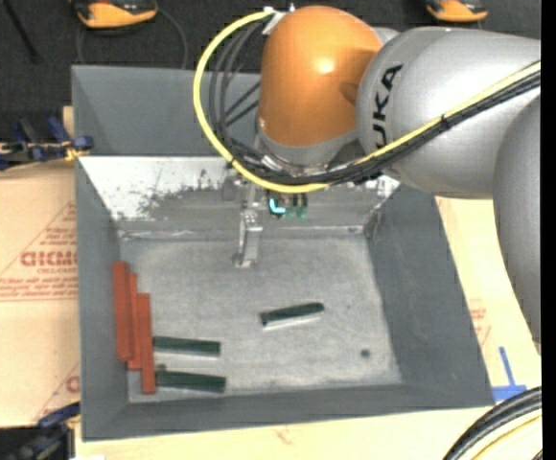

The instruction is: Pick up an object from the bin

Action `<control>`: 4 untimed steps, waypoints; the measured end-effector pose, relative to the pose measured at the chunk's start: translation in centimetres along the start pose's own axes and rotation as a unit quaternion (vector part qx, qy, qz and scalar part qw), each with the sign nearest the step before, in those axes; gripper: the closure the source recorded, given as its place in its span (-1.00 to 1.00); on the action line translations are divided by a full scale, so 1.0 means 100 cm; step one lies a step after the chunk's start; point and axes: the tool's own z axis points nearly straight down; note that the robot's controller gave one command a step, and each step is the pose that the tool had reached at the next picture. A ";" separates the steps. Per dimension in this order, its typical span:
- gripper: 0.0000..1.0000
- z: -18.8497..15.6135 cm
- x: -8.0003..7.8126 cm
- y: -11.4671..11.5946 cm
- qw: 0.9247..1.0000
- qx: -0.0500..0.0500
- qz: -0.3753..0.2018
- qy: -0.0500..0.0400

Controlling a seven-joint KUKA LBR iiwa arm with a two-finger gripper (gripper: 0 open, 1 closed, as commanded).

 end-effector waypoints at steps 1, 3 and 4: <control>-1.00 0.082 0.070 0.057 0.999 0.001 -0.040 0.002; 1.00 0.168 0.097 0.052 0.999 -0.001 -0.047 -0.003; 1.00 0.031 0.082 0.064 0.999 -0.002 -0.042 -0.007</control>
Offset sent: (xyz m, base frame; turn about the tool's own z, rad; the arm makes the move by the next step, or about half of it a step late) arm -0.0670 0.0541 -0.0771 -0.0719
